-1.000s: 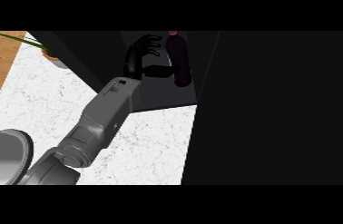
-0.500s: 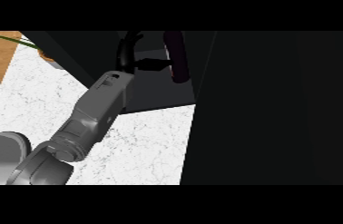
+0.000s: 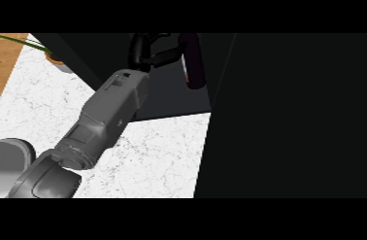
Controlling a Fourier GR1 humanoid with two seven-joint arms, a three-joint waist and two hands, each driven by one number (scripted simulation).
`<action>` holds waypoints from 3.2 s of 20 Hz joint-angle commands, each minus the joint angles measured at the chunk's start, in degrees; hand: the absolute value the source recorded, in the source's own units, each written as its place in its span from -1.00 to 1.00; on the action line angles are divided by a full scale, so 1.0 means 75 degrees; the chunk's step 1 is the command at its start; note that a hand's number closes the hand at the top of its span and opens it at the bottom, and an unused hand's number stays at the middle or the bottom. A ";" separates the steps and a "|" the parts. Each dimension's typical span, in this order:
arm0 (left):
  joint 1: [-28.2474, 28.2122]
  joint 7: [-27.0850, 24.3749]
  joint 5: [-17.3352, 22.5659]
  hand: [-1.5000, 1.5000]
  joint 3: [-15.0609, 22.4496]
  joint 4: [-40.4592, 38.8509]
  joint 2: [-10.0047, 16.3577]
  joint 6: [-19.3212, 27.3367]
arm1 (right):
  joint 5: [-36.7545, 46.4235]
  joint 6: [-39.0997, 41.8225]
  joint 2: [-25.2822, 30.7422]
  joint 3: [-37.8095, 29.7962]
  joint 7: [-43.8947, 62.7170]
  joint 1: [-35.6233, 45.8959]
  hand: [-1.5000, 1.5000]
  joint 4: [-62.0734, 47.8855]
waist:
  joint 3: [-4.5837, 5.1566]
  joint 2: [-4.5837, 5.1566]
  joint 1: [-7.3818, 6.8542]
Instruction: Pick up the wine, place it into the cabinet and close the cabinet
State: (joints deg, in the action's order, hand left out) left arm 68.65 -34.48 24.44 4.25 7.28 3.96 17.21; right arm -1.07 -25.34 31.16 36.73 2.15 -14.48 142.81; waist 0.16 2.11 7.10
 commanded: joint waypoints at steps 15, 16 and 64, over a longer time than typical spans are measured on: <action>0.0248 0.0132 0.0316 -1.00 -0.0360 0.0499 -0.0518 -0.1484 | -0.0125 -0.0164 0.0527 -0.0132 0.0729 -0.1051 -1.00 0.1776 | -0.0016 -0.0282 -0.0584; 0.0056 0.0009 0.0201 -1.00 -0.0267 0.0487 -0.0520 -0.1651 | 0.0050 -0.0199 0.0510 0.0047 0.0690 -0.1084 -1.00 0.1778 | -0.0014 -0.0278 -0.0599; -0.8473 0.1690 0.1766 -1.00 0.1933 1.0338 0.1321 -0.2784 | -0.0731 0.0693 0.1494 -0.0148 0.0302 -0.1296 -1.00 0.1606 | -0.0020 -0.0328 -0.0978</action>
State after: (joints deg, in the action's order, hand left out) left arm 7.48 -22.05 36.27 20.59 81.22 11.01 -1.67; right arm -1.06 -22.83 41.18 32.94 0.52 -21.80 144.17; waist 0.03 -0.39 -0.17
